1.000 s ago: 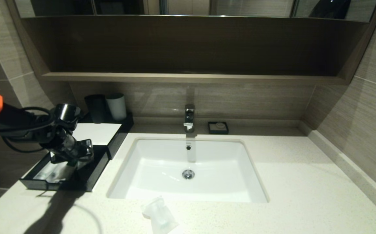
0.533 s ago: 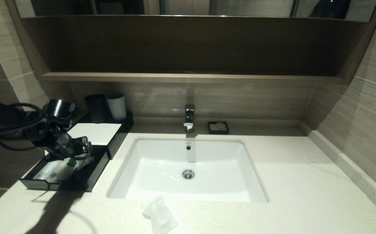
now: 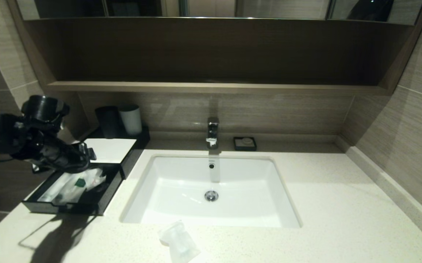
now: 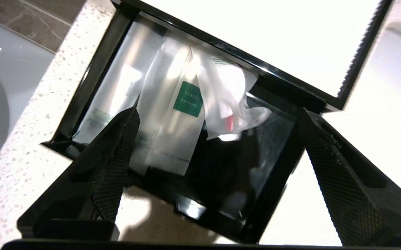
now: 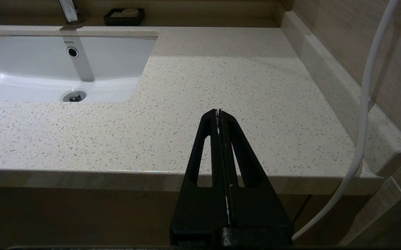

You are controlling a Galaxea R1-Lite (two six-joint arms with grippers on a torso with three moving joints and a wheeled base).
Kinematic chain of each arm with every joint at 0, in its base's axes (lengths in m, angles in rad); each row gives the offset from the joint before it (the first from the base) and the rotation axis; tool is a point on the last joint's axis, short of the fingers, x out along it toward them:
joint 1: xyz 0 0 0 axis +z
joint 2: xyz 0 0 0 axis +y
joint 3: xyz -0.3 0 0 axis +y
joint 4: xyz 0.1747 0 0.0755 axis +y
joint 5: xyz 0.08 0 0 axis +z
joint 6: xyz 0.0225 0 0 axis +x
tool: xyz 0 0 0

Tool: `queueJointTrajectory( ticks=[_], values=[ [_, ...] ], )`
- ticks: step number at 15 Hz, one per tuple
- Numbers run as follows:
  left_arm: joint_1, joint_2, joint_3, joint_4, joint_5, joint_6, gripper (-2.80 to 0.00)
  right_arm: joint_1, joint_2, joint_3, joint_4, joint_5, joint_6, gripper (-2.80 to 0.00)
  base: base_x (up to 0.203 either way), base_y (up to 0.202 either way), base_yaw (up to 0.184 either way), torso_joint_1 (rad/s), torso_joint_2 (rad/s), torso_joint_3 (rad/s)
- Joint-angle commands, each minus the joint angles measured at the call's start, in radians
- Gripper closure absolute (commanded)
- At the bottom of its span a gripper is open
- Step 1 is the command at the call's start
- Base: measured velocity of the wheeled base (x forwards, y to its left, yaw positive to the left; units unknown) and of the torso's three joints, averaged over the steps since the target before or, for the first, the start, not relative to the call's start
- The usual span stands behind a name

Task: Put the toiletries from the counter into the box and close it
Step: Place the bathroom toiletry into the drawer, then pick up the bathroom toiletry

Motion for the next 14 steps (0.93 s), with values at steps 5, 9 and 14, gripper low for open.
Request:
queueJointTrajectory(
  ticks=[5,9,14],
  values=[
    [-0.087,-0.188,0.1,0.004,-0.047,0.041,0.0,0.0,0.0,0.002,0.0,0.0,-0.001,0.0,0.0,0.0,0.0,0.0,0.0,0.0],
    [-0.194,-0.234,0.144,0.035,-0.175,0.041,0.0,0.0,0.0,0.002,0.0,0.0,-0.001,0.0,0.0,0.0,0.0,0.0,0.0,0.0],
    [-0.283,-0.288,0.162,0.119,-0.311,0.041,0.0,0.0,0.0,0.002,0.0,0.0,-0.001,0.0,0.0,0.0,0.0,0.0,0.0,0.0]
  ],
)
